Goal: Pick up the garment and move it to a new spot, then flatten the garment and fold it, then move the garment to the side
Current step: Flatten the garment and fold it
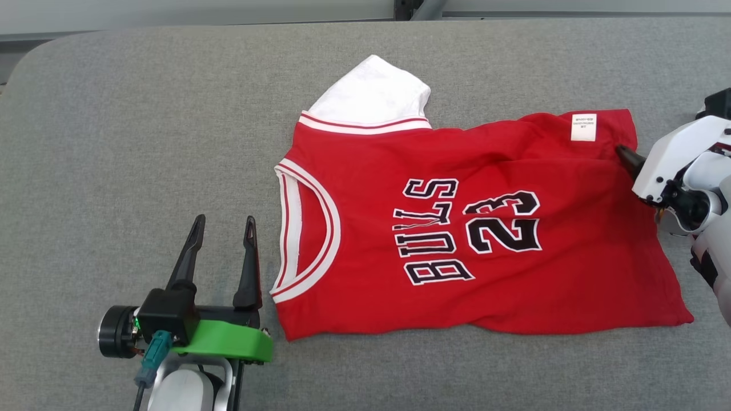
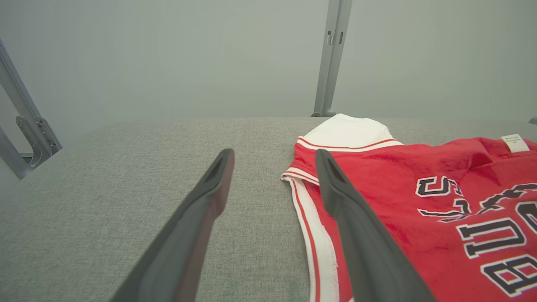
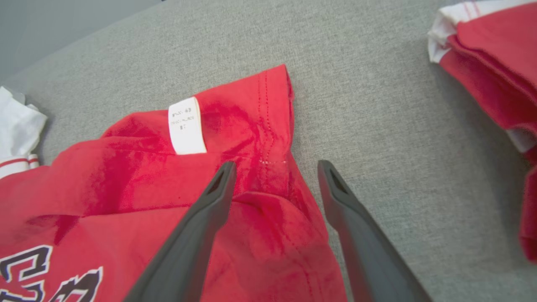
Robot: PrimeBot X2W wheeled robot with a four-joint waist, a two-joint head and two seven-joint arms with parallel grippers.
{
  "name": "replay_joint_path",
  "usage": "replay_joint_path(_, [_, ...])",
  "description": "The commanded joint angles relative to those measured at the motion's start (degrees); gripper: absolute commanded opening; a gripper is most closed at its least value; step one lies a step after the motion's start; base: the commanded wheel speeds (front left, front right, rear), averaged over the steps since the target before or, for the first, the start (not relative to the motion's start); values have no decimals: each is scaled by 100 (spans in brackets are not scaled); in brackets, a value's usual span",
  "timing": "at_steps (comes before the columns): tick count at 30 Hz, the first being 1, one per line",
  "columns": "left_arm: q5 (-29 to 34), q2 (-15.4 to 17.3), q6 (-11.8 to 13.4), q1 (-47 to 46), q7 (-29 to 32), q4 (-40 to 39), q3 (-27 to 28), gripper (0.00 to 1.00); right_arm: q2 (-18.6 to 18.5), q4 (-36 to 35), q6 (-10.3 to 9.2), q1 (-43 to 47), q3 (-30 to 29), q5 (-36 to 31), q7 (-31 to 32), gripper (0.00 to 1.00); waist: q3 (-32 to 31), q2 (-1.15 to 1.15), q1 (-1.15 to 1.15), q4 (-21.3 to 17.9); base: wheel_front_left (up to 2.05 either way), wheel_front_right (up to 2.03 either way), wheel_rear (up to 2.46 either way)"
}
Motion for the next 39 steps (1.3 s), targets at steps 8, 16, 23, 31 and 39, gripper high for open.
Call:
replay_joint_path(8, [-3,13,-35,-110,-15,-8,38,100,106,382,0,-217,-55,-41,-89,38,134,0,0,121,0,0,0])
replay_joint_path(16, [-41,13,37,-90,-15,-23,62,100,39,228,0,-365,89,-155,-284,0,109,0,0,55,0,0,0])
replay_joint_path(23, [-291,14,12,-209,-15,-47,94,100,-164,-143,0,-485,54,-67,-758,0,55,0,0,-90,0,0,0])
replay_joint_path(31, [-980,676,-643,-2010,590,650,141,100,-168,-813,0,-206,174,118,-849,0,391,0,0,-447,0,0,0])
replay_joint_path(39, [-3098,2116,-692,-4678,3301,1079,-1963,100,88,-1437,0,-113,350,191,-884,0,900,0,0,-955,0,0,0])
